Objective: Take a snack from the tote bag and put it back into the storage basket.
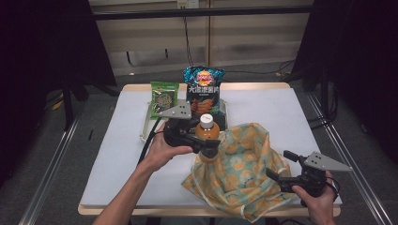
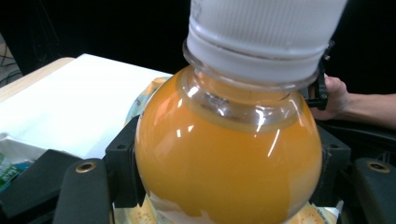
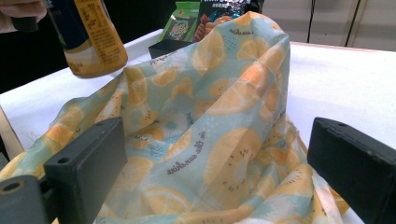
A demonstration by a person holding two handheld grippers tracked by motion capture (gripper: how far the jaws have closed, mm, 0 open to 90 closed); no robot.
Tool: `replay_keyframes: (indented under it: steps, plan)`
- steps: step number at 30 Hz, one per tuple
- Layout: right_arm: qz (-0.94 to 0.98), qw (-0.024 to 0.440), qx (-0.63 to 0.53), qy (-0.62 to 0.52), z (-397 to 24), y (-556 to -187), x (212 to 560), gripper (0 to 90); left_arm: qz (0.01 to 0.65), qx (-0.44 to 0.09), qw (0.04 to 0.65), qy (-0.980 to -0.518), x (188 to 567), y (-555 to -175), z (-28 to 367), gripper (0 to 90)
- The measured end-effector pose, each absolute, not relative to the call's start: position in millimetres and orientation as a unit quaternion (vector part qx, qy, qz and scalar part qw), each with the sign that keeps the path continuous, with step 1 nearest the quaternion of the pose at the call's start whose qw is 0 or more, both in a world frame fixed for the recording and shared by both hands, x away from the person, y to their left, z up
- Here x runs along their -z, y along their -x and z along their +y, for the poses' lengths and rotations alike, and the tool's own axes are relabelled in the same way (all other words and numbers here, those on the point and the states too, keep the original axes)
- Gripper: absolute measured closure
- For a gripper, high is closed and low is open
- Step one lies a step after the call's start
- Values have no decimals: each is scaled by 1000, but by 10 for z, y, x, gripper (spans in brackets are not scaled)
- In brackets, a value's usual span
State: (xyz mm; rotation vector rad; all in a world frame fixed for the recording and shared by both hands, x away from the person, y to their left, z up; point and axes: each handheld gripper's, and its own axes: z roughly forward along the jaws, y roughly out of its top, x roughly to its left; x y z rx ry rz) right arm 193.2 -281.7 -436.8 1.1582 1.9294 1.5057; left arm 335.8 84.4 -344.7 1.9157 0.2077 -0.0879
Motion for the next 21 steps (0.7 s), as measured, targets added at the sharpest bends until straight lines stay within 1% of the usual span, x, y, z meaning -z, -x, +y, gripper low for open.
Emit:
replay_keyframes:
  steps: [12, 17, 21]
  plan:
    - [698, 216, -540, -419, -2815, -1952, 4380, 37, 100, 20, 571, -814, 3377, -3426, 1047, 303]
    - [696, 212, -541, -422, -2808, -1959, 4382, 37, 116, 7, 565, -817, 3381, -3503, 1217, 303]
    - [699, 216, -538, -419, -2800, -1967, 4386, 37, 125, 7, 563, -817, 3379, -3562, 1338, 303]
